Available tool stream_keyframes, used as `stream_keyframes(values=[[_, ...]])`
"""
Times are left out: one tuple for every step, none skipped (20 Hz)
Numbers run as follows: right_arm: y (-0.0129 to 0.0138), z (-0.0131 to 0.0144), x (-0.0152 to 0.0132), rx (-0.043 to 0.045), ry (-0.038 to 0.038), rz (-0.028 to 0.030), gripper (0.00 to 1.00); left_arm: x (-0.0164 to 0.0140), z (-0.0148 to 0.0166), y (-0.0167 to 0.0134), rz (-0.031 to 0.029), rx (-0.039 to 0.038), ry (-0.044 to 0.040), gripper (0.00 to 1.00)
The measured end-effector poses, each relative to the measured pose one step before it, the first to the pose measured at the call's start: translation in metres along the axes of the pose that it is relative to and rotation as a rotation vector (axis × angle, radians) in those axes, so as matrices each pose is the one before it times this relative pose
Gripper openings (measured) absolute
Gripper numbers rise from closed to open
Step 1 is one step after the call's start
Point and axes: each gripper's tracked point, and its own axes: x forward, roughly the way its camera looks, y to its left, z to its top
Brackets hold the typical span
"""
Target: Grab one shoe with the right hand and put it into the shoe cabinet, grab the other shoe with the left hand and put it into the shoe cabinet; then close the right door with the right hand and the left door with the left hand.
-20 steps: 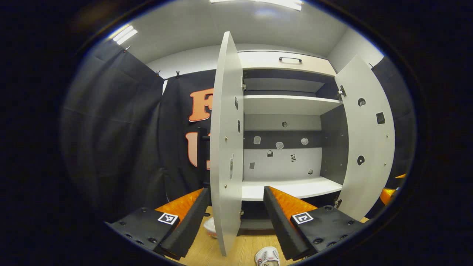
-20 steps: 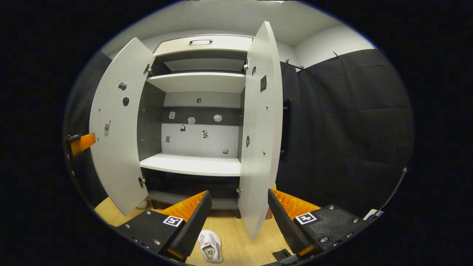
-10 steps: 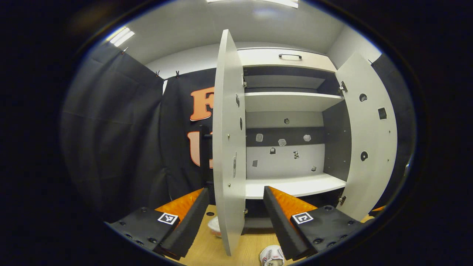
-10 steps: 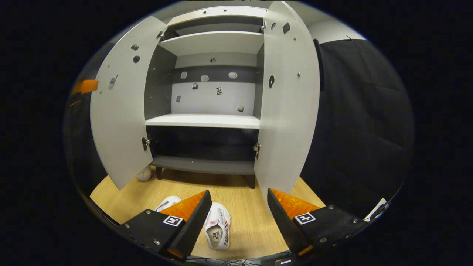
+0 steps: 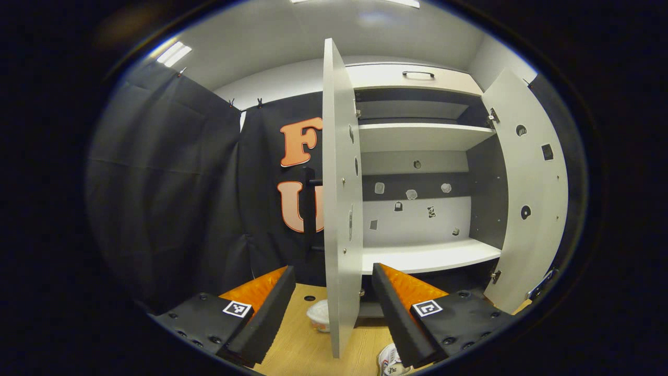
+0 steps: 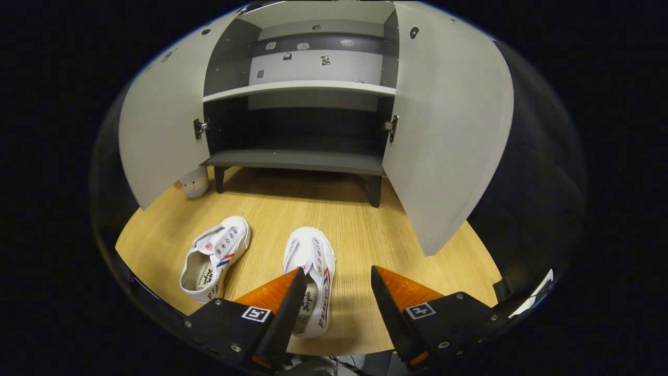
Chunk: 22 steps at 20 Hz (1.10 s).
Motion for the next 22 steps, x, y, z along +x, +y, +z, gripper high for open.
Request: stream_keyframes(values=[[0.00159,-0.00624,0.00722,-0.01326,0.01768,0.00266,0.76,0.00012,-0.00113,0.00128,0.00327,-0.00287,0.00234,0.96],[0.0016,-0.00607,0.00618,-0.00861,0.01901,0.00575,0.74,-0.00093,-0.00175,0.00152,0.00234,-0.0018,0.00166,0.96],[0.00134,-0.00448,0.00598,-0.00596,0.01756,0.00423,0.72,-0.00077,-0.00046,0.00131,0.00364,0.00051,0.00118,0.96],[0.00116,-0.00601,0.00808,-0.00856,0.01544,0.00194,0.71,-0.00033,-0.00141,0.00169,0.00317,0.00127,0.00184,0.96],[0.00035,-0.00589,0.0068,-0.0062,0.02142,-0.00037,0.68,0.00005,-0.00048,0.00101,0.00198,0.00053,0.00211,0.96],[0.00116,-0.00392,0.00687,0.00166,0.01688,0.00304,0.66,0.00004,-0.00125,0.00104,0.00189,-0.00027,0.00178,0.96],[0.00049,-0.00184,0.0066,0.00556,0.01098,0.00029,0.6,0.00038,0.00004,0.00102,0.00223,-0.00033,0.00124,0.96],[-0.00203,-0.00276,0.00639,0.00016,0.01223,-0.00339,0.56,-0.00141,-0.0011,0.00019,0.00112,0.0,0.00021,0.96],[0.00338,-0.00016,0.00496,0.00647,0.00365,0.01315,0.49,-0.00021,0.00032,-0.00013,0.00023,0.00064,0.00009,0.96],[0.00255,0.00047,0.00365,0.00252,0.00659,0.0082,0.45,0.00024,-0.00086,0.00024,0.00056,0.001,-0.00016,0.94],[0.00453,0.00025,0.0033,-0.00125,0.00509,0.00891,0.36,-0.00055,0.00023,0.00008,0.00031,0.00104,0.00015,0.96],[0.00314,-0.001,0.00389,-0.00681,0.00472,0.00704,0.29,-0.00098,-0.00089,-0.00037,0.00082,-0.00068,0.00012,0.96],[-0.0006,-0.0001,0.00102,-0.01431,0.00402,-0.01226,0.17,-0.00087,-0.00044,-0.00052,-0.00078,-0.00341,0.00054,0.96],[-0.00165,0.0012,-0.00027,-0.01245,-0.00126,-0.01175,0.12,-0.00076,0.00011,-0.00037,-0.00178,-0.00494,-0.00056,0.96],[-0.0019,0.00168,-0.00105,-0.00218,-0.00385,-0.00904,0.04,-0.00052,0.00099,-0.00037,-0.00188,-0.00329,-0.00229,0.94],[0.0004,0.00072,-0.00031,0.01159,0.00311,0.00164,0.01,0.00002,-0.00068,0.00159,-0.0001,0.0017,-0.00059,0.93],[-0.00023,0.00316,-0.00217,0.01724,-0.00102,-0.00063,0.0,0.0004,0.00054,0.00042,-0.00016,0.00172,0.00047,0.93],[-0.00154,0.00275,-0.00126,0.01133,-0.00252,-0.00672,0.0,0.0007,-0.00058,-0.00036,-0.00053,0.00002,0.00014,0.93],[-0.00145,0.00476,-0.00301,0.00603,-0.00536,-0.00815,0.0,-0.00012,0.0001,-0.00043,-0.00233,-0.00299,-0.00062,0.94],[-0.00216,0.00571,-0.00439,0.0008,-0.00522,-0.0059,0.0,0.00188,0.001,0.00009,-0.00356,-0.00414,-0.001,0.93],[-0.00175,0.00617,-0.00473,-0.00058,-0.00896,-0.00642,0.0,0.00016,0.00088,-0.0005,-0.0029,-0.00164,-0.0014,0.99],[-0.00228,0.00835,-0.00742,0.00385,-0.01247,-0.00225,0.0,0.00094,-0.00104,-0.00018,-0.00318,0.00011,-0.00241,0.99]])
